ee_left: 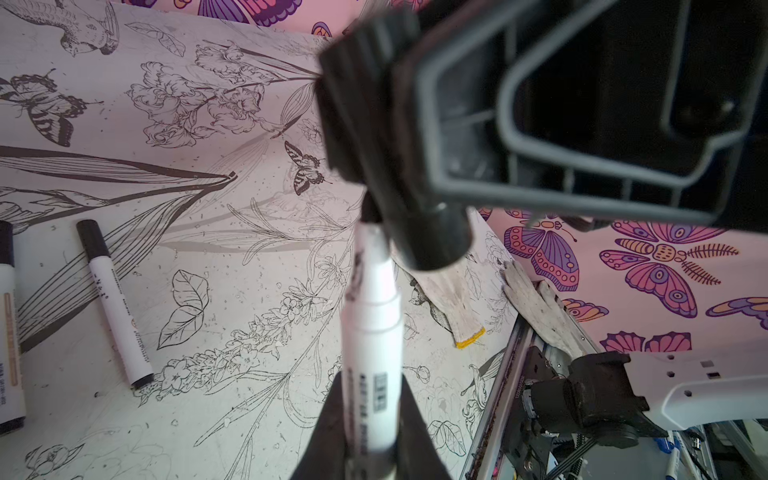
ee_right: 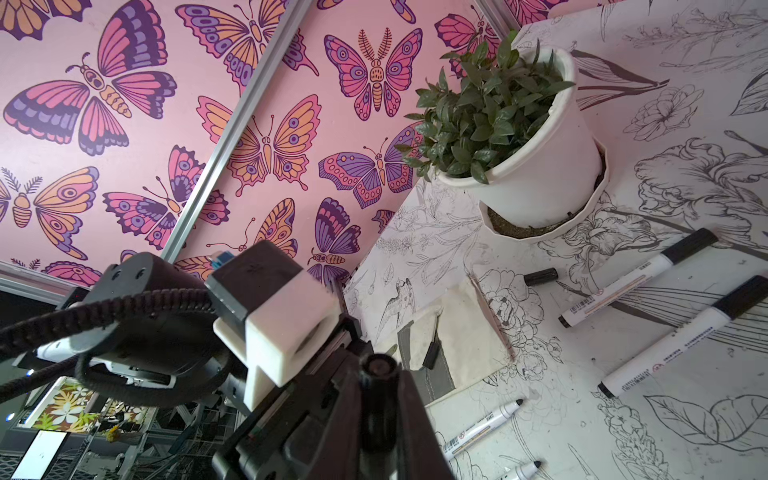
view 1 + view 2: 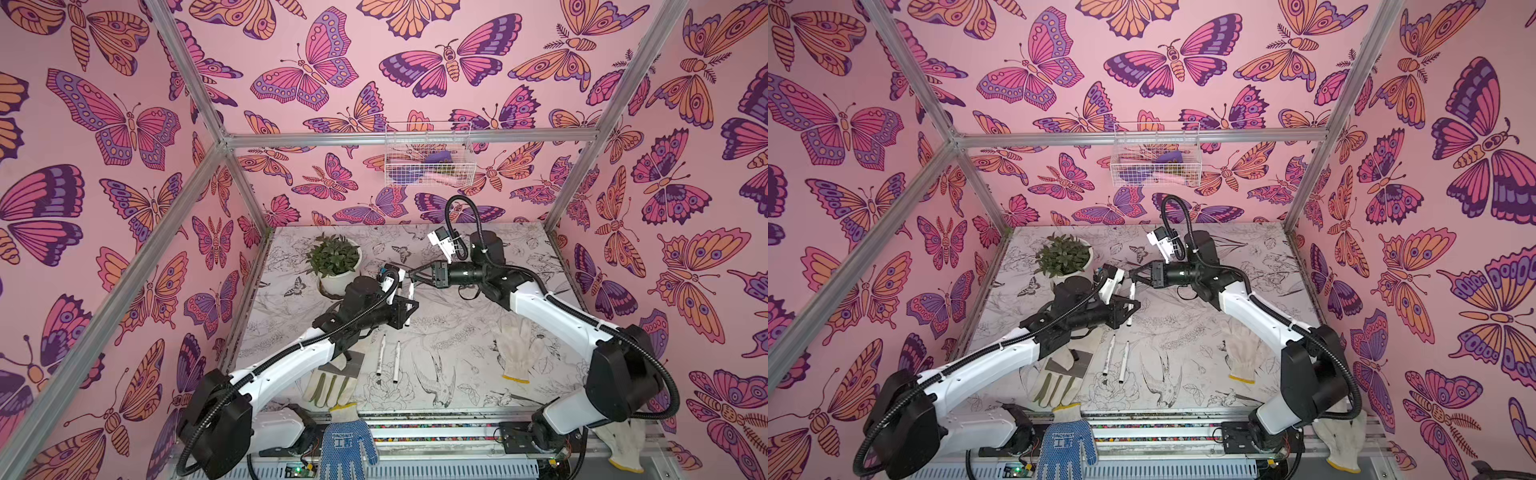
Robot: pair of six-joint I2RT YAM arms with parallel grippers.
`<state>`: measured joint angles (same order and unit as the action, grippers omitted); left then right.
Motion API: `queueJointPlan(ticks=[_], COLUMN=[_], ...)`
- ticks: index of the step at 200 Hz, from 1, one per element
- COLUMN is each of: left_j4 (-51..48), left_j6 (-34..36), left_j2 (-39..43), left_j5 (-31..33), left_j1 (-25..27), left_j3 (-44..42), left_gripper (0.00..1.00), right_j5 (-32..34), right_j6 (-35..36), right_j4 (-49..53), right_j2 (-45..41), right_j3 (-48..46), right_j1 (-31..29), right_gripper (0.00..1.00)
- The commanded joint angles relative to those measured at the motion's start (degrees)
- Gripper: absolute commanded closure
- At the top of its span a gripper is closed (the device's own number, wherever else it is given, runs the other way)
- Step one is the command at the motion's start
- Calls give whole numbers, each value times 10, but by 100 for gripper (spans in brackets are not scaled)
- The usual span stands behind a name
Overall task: Insert the pens into the pen caps
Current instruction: 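Lower the black cap onto the white marker tip with the right gripper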
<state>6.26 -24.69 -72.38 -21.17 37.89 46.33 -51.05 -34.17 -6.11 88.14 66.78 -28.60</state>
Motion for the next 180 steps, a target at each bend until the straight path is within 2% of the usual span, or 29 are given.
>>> queueJointPlan(ticks=[1,33,71,109,180], left_j4=[64,67,52,51,48], left_j6=[-5,-4,0,1,3], left_j2=[-26,-58,-64,-43,-38], left_j5=[0,-37,-40,-27,-29], left_j1=[-3,-3,-1,0,2], left_j3=[29,64,49,30,32], left_gripper=[100,100,100,100,100], right_j5=[-5,13,63,96,115], right_j6=[15,-18,-50,-20,-34], right_j4=[10,-48,-105,-61,-85], right_j2=[-11,-13,-31,-35,-23], right_j3=[5,1,6,0,-28], right_j1=[-1,0,19,28,26], right_gripper=[100,100,100,100,100])
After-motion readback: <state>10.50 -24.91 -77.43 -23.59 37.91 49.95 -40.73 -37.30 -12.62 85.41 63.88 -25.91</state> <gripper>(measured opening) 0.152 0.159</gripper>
